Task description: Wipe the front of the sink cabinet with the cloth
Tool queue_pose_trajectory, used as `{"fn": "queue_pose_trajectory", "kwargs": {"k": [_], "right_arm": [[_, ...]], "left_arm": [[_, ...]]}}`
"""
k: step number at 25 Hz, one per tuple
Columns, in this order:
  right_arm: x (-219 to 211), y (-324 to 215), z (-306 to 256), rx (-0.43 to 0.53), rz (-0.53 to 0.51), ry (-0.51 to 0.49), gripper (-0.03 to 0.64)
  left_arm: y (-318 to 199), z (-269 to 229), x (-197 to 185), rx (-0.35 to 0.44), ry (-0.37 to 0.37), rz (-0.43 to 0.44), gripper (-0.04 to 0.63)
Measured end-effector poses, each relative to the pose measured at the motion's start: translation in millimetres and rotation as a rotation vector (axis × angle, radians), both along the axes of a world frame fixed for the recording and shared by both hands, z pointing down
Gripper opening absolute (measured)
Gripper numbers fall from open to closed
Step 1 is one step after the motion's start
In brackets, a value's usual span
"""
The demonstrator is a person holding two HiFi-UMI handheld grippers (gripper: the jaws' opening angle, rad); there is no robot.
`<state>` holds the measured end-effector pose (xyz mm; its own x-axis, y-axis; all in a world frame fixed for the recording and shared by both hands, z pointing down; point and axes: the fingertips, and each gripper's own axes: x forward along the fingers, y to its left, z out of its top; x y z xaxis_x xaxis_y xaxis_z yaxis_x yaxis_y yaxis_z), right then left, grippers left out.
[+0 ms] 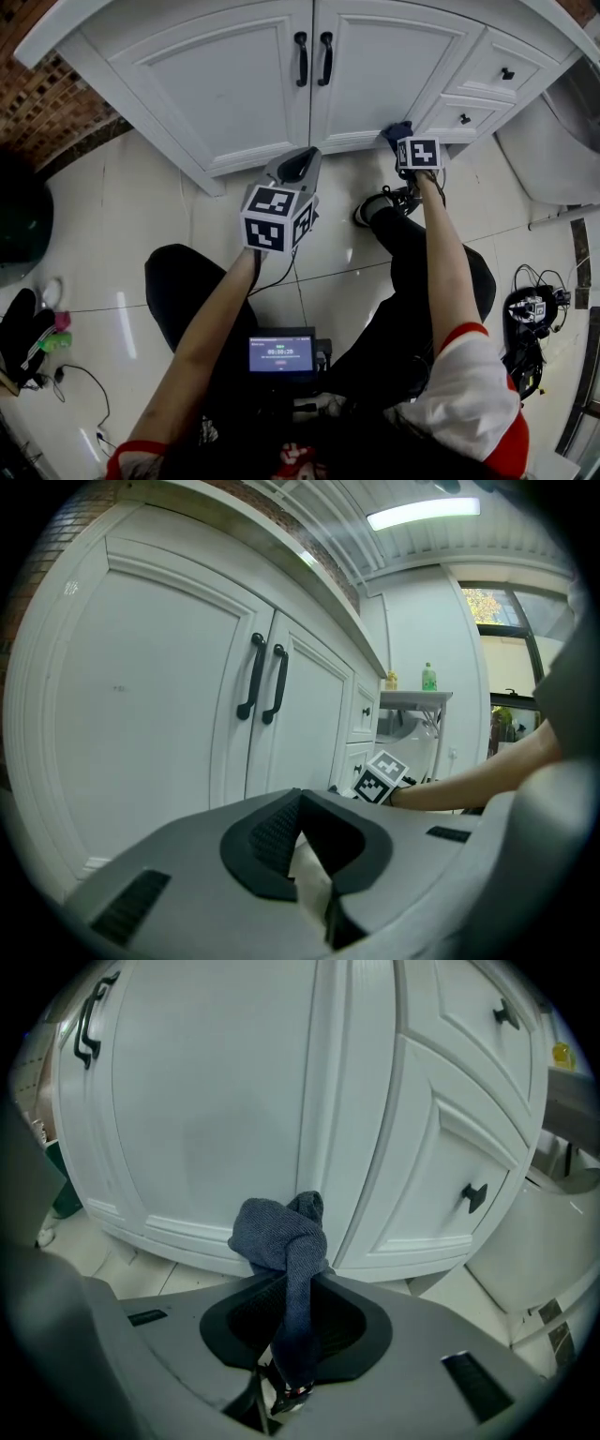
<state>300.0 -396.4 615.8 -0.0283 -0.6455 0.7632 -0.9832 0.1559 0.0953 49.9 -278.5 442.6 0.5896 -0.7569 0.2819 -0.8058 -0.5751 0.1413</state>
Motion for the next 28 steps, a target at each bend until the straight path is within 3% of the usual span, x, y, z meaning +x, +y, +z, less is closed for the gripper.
{"fn": "queue_pose_trajectory", "kwargs": {"k": [7, 12, 17, 28], "right_arm": [[-9, 7, 28, -0.055, 0.000, -0.006, 0.082], [-28, 14, 7, -0.003, 0.019, -0.091, 0.081], [-76, 31, -30, 0.079, -0.010, -0.233, 0.083], [-215, 115, -134, 0.265, -0.232, -0.413, 0.081]], "left_arm": [[-2, 9, -5, -0.016, -0.004, -0.007, 0.035], [2, 3, -9, -0.008, 0.009, -0.019, 0.035], [18, -14, -13, 0.012, 0.028, -0.030, 0.035], [69, -58, -67, 0.078, 0.046, -0.116, 0.037]]}}
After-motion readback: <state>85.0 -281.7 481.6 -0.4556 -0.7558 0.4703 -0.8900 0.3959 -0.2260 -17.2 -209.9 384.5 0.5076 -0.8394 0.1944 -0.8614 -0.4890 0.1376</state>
